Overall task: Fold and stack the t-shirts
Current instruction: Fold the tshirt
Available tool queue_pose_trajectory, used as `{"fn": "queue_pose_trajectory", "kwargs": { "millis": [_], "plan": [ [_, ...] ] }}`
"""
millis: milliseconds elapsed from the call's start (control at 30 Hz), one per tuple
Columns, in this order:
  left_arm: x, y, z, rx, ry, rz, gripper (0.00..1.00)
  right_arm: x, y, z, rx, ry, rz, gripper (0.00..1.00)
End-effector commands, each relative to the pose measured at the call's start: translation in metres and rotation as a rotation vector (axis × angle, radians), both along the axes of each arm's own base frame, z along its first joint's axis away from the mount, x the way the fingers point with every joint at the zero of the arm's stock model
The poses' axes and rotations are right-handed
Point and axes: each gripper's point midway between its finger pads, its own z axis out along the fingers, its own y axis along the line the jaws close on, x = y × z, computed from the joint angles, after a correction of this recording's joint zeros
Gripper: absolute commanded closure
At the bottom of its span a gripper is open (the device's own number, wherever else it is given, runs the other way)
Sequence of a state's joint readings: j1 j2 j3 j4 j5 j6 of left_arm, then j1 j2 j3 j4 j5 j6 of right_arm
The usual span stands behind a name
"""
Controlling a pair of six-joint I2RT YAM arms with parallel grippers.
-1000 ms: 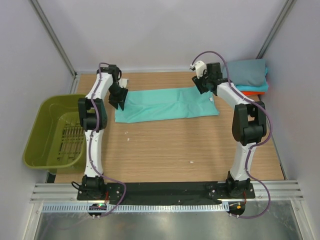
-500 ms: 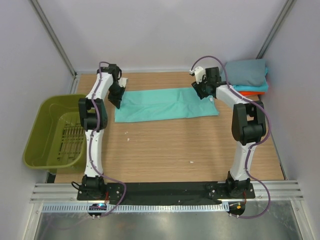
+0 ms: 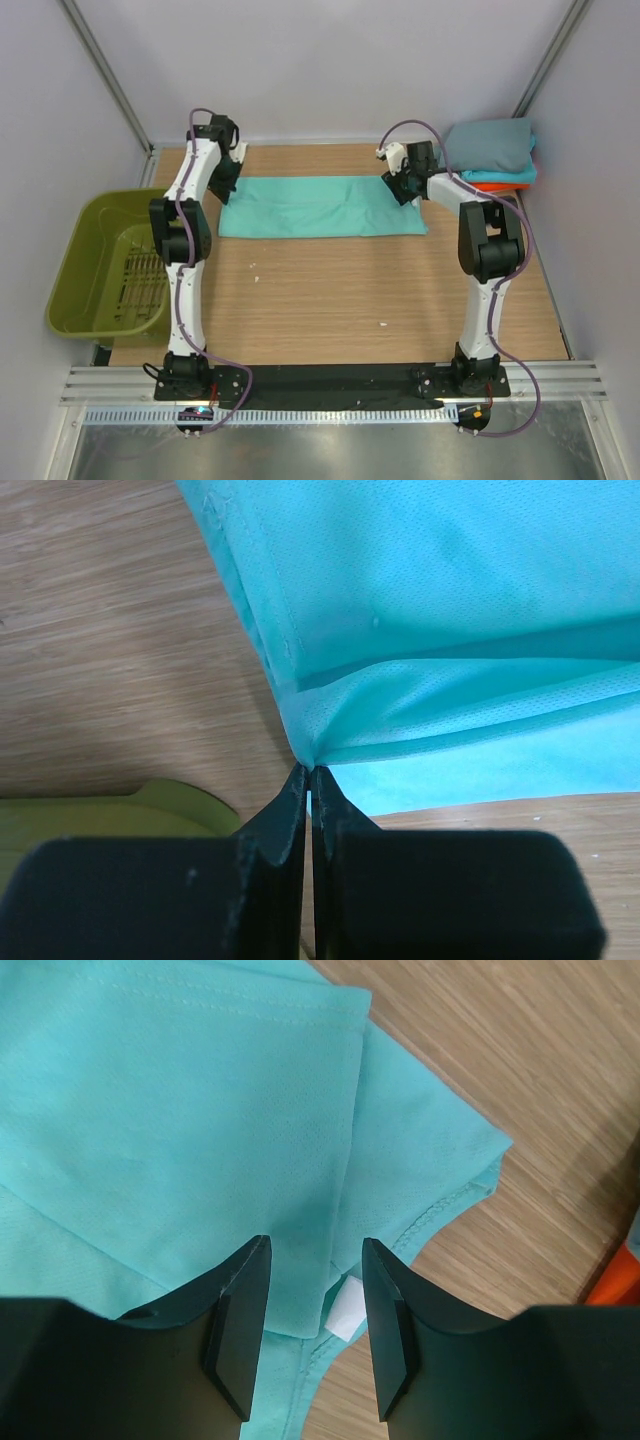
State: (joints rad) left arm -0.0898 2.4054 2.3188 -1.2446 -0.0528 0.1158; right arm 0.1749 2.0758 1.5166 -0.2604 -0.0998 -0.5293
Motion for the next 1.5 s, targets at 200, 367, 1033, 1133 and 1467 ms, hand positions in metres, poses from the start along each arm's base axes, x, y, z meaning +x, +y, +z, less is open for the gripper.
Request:
{"fn": "queue_pose_trajectory", "kwargs": {
  "millis": [200,367,1033,1133,1467],
  "plan": [
    [0.015,0.031,0.042,0.182,-0.142,0.084,0.43,0.026,-0.001,0.027,-0.023,-0.113,-0.017,0.53],
    [0.013,0.007,0.087,0.118,-0.237,0.013,0.16,0.030,-0.001,0.067,0.012,-0.186,-0.053,0.53],
    [-0.032,-0.070,-0.003,-0.188,-0.023,-0.096,0.00,0.011,0.052,0.047,0.288,0.063,-0.143,0.53],
    [-0.033,-0.075,-0.014,-0.190,0.002,-0.096,0.00,0.006,0.052,0.034,0.282,0.118,-0.159,0.53],
    [-0.038,-0.074,-0.054,-0.124,0.083,-0.076,0.00,0.002,0.050,-0.007,0.249,0.234,-0.197,0.53]
  ]
}}
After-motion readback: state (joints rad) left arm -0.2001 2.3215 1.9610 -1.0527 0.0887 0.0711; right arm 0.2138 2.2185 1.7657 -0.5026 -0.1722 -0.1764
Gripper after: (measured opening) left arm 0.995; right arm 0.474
